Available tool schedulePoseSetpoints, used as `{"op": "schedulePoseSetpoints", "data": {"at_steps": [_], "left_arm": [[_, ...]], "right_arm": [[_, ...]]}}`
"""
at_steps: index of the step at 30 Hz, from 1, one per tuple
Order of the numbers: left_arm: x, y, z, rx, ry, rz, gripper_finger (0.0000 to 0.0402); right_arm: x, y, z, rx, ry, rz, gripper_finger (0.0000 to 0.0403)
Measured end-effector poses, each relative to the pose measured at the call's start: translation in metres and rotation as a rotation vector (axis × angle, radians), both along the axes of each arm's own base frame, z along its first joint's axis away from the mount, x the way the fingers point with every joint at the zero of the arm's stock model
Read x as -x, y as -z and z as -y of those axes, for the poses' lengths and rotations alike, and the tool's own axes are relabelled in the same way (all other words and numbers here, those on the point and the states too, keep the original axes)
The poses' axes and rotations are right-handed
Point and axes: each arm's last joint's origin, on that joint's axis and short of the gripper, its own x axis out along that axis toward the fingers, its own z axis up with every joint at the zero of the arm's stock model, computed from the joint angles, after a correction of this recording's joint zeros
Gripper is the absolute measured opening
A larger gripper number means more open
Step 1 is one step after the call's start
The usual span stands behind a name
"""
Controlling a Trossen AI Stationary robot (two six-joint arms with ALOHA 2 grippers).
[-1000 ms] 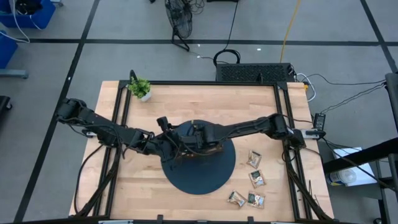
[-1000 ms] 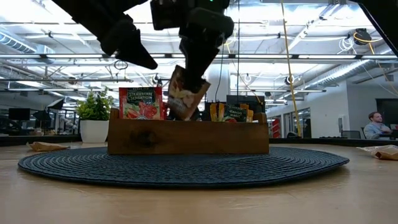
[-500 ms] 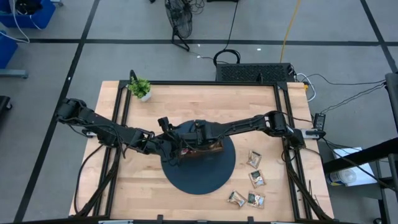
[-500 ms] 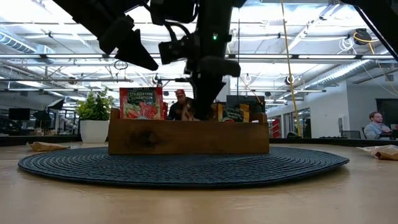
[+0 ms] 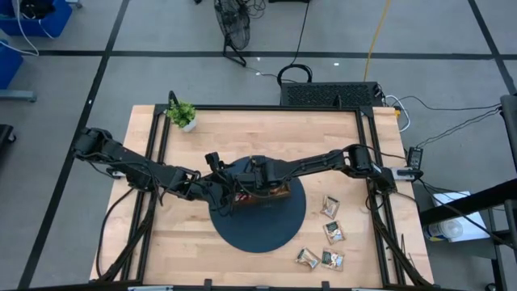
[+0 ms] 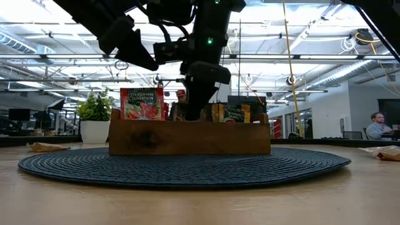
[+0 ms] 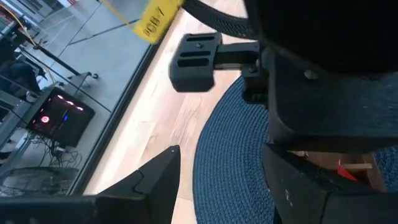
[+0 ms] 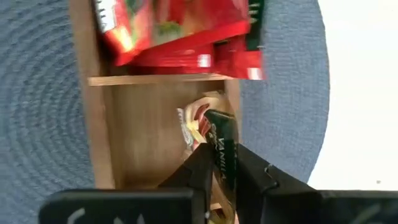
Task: Pick & Place Tea
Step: Put the brown tea bag into the middle section of the wooden organizer
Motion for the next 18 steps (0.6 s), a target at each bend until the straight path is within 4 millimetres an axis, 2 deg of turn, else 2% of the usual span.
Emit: {"op": "schedulePoseSetpoints", "data": {"at_steps": [5,12,18], "left_arm": [[0.0,0.0,0.0,0.007,0.007,-0.002,0.0225],[0.0,0.0,0.0,0.007,0.007,0.0,0.0225],[-0.001,-0.001,0.001,0.006,0.014,0.007,0.0225]], "right_arm": [[0.0,-0.004,0.001,0.05,0.014,0.018,0.0068],[0.0,-0.019,0.001,0.039,0.03,0.094,0.0139],[0.011,-0.048,0.003,0.009,0.099,0.158,0.0171]]}}
